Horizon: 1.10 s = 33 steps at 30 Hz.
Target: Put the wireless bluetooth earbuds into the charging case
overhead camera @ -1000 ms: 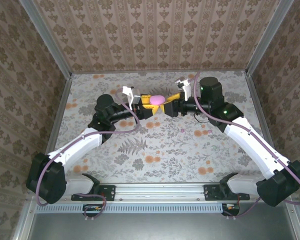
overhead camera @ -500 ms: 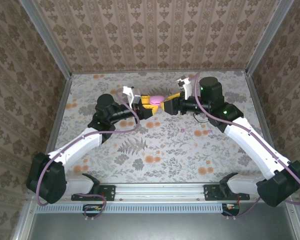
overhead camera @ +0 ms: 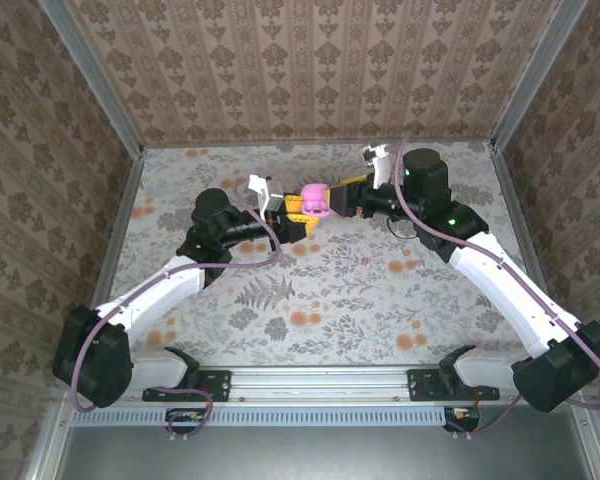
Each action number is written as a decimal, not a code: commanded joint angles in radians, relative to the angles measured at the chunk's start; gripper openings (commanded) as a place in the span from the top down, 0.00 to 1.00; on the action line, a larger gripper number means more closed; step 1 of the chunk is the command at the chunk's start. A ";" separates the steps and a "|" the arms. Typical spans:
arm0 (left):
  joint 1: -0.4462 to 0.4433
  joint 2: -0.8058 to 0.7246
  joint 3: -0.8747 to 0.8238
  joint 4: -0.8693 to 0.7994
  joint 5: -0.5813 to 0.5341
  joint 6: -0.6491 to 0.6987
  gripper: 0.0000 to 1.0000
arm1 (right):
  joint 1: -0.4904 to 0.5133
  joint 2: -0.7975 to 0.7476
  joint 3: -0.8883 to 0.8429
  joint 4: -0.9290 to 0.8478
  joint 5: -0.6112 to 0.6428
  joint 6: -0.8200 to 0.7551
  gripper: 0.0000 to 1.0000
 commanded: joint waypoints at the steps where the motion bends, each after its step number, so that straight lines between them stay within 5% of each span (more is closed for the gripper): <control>1: -0.004 -0.018 0.017 0.029 -0.007 0.015 0.63 | -0.005 -0.012 0.035 0.034 -0.055 0.036 0.32; 7: -0.002 -0.026 -0.019 0.039 -0.116 0.040 0.64 | -0.023 -0.100 0.028 0.032 -0.111 0.070 0.27; 14: 0.001 -0.022 -0.042 0.086 -0.139 0.027 0.64 | -0.176 -0.201 -0.053 -0.182 0.113 0.110 0.35; 17: 0.001 -0.026 -0.049 0.095 -0.145 0.021 0.64 | -0.284 -0.169 -0.108 -0.367 0.198 0.152 0.43; 22: 0.001 -0.046 -0.065 0.098 -0.161 0.016 0.64 | -0.347 -0.097 -0.245 -0.417 0.143 0.135 0.54; 28: 0.001 -0.058 -0.074 0.098 -0.169 0.014 0.64 | -0.374 0.037 -0.271 -0.532 0.323 0.167 0.54; 33: -0.001 -0.058 -0.077 0.100 -0.163 0.009 0.64 | -0.492 0.107 -0.346 -0.416 0.222 0.179 0.54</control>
